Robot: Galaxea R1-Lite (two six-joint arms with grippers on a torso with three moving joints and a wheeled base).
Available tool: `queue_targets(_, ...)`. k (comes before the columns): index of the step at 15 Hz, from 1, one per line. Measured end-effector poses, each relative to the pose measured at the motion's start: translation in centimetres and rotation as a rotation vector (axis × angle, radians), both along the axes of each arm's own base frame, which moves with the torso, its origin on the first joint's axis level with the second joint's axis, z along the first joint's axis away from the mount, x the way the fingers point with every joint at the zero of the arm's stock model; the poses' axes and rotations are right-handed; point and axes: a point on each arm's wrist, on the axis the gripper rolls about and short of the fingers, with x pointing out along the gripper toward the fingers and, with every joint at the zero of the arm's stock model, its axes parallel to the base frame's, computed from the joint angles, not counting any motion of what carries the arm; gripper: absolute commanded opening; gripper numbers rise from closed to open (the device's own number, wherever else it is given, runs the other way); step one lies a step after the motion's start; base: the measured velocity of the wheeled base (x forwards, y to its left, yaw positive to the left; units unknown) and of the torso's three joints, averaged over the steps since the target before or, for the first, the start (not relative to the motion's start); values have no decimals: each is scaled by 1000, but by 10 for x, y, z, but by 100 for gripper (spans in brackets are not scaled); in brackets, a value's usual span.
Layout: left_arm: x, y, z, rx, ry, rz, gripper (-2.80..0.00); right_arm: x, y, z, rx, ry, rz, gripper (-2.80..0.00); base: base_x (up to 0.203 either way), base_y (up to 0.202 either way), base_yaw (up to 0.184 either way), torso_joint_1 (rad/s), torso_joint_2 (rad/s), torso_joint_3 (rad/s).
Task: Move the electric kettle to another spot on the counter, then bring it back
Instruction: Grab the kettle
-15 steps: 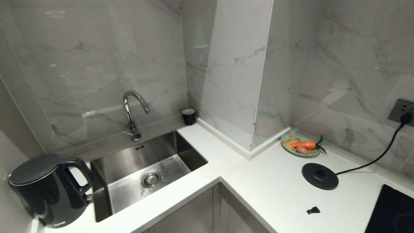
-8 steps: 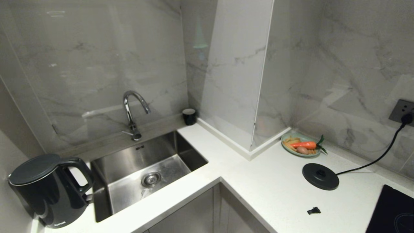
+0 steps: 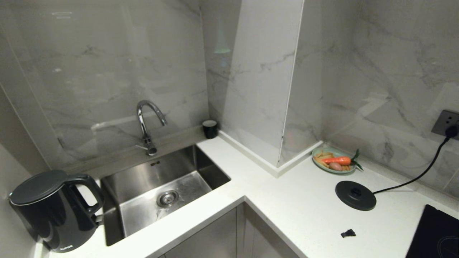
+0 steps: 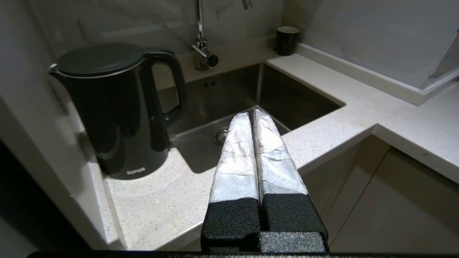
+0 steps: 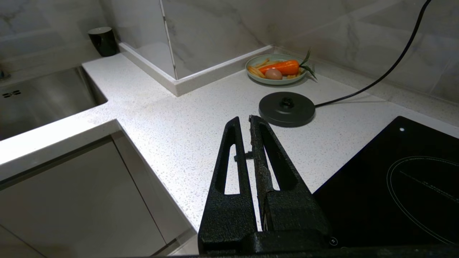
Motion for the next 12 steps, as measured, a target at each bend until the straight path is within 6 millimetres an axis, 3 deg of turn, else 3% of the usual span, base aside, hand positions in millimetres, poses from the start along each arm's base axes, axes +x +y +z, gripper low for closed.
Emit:
queue_targets(6,-2,-1,47,2,36,-29,-280,0,0,0,0,0,0,-280,0,0,0,0,0,0)
queue_targets(10,20,-2,93,50,10,-33,-280,0,0,0,0,0,0,-280,0,0,0,0,0,0)
queue_targets(12,38,-1,102,52,58,-25,-280,0,0,0,0,0,0,-280,0,0,0,0,0,0)
